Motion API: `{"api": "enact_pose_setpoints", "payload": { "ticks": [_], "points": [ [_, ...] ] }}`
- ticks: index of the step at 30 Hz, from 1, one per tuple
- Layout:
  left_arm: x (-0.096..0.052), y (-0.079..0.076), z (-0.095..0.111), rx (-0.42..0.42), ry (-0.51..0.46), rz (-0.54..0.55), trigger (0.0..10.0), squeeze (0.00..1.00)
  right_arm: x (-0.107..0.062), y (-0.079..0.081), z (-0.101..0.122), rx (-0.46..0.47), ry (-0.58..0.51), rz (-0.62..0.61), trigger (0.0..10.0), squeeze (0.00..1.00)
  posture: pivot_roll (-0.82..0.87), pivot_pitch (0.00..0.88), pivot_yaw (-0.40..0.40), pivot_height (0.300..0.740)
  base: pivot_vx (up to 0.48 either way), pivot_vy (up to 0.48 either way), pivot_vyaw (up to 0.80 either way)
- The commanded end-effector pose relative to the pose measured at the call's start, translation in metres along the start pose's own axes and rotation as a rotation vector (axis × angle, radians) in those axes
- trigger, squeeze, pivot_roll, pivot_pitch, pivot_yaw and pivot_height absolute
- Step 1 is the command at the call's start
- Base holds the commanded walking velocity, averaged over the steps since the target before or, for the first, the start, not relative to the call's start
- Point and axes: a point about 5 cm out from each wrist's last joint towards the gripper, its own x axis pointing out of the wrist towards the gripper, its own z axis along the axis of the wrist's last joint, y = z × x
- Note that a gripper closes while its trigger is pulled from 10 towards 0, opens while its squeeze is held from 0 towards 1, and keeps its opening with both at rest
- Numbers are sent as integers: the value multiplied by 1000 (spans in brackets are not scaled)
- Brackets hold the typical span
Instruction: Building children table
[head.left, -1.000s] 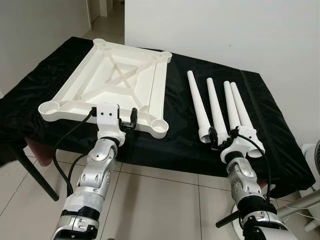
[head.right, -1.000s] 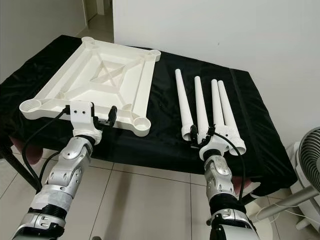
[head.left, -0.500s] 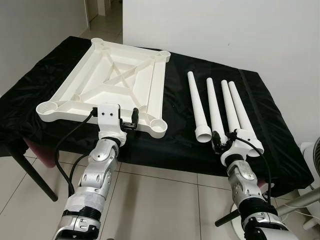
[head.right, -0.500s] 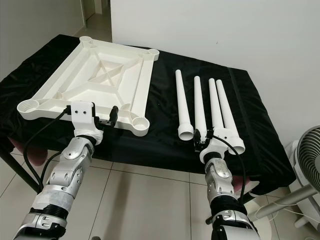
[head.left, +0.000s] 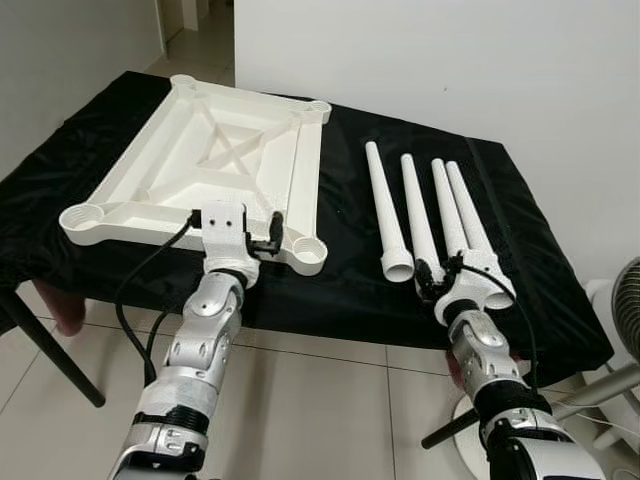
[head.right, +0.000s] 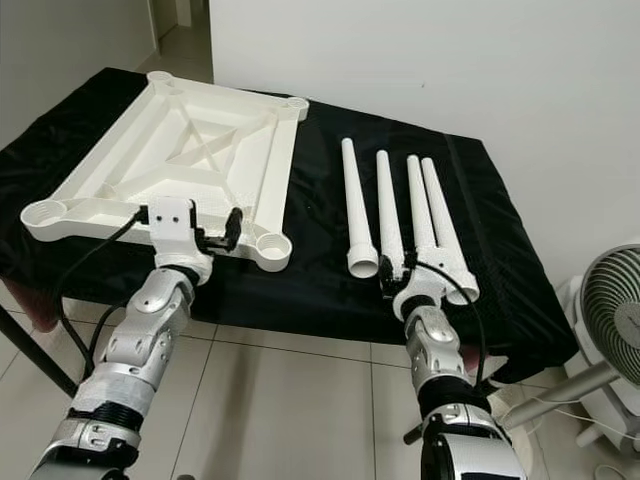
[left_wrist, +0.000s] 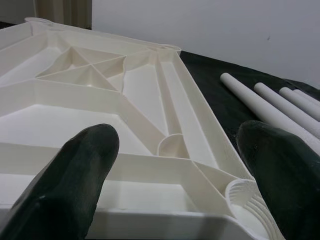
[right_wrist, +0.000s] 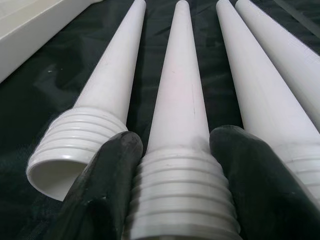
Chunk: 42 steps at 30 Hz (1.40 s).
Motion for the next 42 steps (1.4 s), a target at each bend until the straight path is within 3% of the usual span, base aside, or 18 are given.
{"api": "enact_pose_setpoints", "payload": {
  "ticks": [1, 5, 6, 12, 21, 23, 29, 31, 35, 36, 38, 39, 42],
  "points": [
    [1, -4, -2, 10, 17, -17, 10000, 0, -11, -1, -34, 18, 155, -6, 10000, 1000, 2, 37, -107, 740, 0, 0, 0],
    [2, -4, -2, 6, 14, -21, 10000, 0, -12, -3, -34, -25, 144, -20, 10000, 1000, 2, 36, -106, 740, 0, 0, 0],
    [2, -4, -2, 6, 14, -21, 10000, 0, -12, -3, -34, -30, 147, -22, 10000, 0, 2, 36, -106, 740, 0, 0, 0],
    [6, -8, -2, -8, 16, -22, 10000, 0, -11, -5, -35, -27, 156, -27, 10000, 0, -3, 20, -102, 740, 0, 0, 0],
    [13, -20, 1, -33, -1, -47, 10000, 0, -6, -4, -20, -99, 60, -20, 10000, 0, -3, 5, -104, 740, 0, 0, 0],
    [17, -29, 1, -42, -4, -70, 10000, 0, -5, -2, -21, -69, 70, -9, 0, 0, 0, 7, -110, 740, 0, 0, 0],
    [22, -44, 1, -53, 0, -106, 10000, 0, -4, -3, -21, -32, 83, -19, 0, 0, 0, 9, -111, 740, 0, 0, 0],
    [30, -51, 6, -21, 8, -164, 10000, 0, -5, -4, -22, -16, 81, -20, 0, 0, -9, 10, -107, 740, 0, 0, 0],
    [37, -55, 15, -70, 23, -241, 10000, 0, -7, -5, -16, -42, 5, -21, 0, 0, -12, 9, -104, 740, 0, 0, 0],
    [38, -56, 17, -83, 24, -273, 10000, 0, -8, -6, -12, -46, -40, -29, 7686, 0, -14, 9, -100, 740, 0, 0, 0],
    [38, -57, 18, -92, 24, -294, 10000, 0, -9, -6, -10, -50, -69, -36, 7686, 0, -14, 9, -100, 740, 0, 0, 0],
    [32, -64, 21, -118, 33, -444, 10000, 0, -14, -2, 2, -68, -199, -9, 10000, 0, -21, 1, -89, 740, 0, 0, 0],
    [26, -69, 23, -110, 30, -537, 10000, 0, -19, 2, 8, -91, -283, 19, 10000, 0, -22, 0, -87, 740, 0, 0, 0]
  ]
}}
